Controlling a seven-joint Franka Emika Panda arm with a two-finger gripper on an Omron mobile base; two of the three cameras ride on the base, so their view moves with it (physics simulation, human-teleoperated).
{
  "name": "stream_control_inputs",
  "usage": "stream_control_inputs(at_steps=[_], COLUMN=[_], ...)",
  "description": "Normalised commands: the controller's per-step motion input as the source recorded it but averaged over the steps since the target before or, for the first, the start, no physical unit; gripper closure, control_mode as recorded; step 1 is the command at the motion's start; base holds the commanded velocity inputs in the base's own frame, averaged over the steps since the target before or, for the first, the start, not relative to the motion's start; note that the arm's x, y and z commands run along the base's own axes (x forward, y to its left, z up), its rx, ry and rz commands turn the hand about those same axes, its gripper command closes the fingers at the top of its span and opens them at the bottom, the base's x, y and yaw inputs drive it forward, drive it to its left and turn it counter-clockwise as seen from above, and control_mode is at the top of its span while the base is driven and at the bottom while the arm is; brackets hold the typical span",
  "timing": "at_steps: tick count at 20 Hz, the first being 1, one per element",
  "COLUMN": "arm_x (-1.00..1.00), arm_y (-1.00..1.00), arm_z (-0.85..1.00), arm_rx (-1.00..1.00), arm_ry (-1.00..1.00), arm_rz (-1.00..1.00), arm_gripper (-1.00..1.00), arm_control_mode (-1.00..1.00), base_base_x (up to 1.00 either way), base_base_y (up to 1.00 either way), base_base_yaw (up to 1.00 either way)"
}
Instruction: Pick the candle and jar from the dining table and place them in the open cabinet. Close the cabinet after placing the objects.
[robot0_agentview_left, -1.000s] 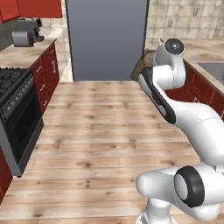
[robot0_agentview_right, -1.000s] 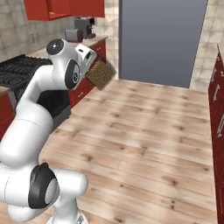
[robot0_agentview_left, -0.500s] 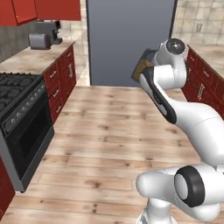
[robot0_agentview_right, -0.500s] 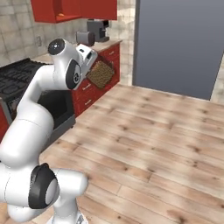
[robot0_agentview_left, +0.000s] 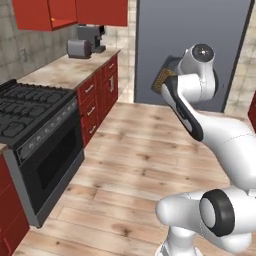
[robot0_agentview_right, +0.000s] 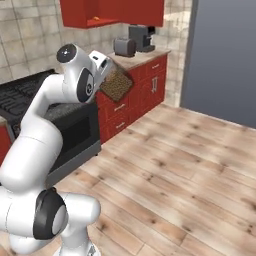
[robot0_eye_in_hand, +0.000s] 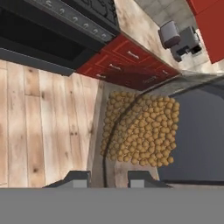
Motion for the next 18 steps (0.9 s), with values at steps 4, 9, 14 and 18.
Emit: stream_control_inputs(at_steps=[4,9,14,18], arm_x=[0.0,0.0,0.0,0.0], arm_y=[0.0,0.0,0.0,0.0], arm_z=[0.0,0.0,0.0,0.0], arm_rx=[0.0,0.0,0.0,0.0], arm_ry=[0.0,0.0,0.0,0.0], arm_rz=[0.0,0.0,0.0,0.0], arm_gripper=[1.0,1.0,1.0,1.0], arm_control_mode=[1.0,1.0,1.0,1.0], base_base_x=[0.82,0.8,0.81,0.76], base_base_y=[0.05,0.01,0.0,0.0], base_base_yaw=[0.37,0.37,0.36,0.32])
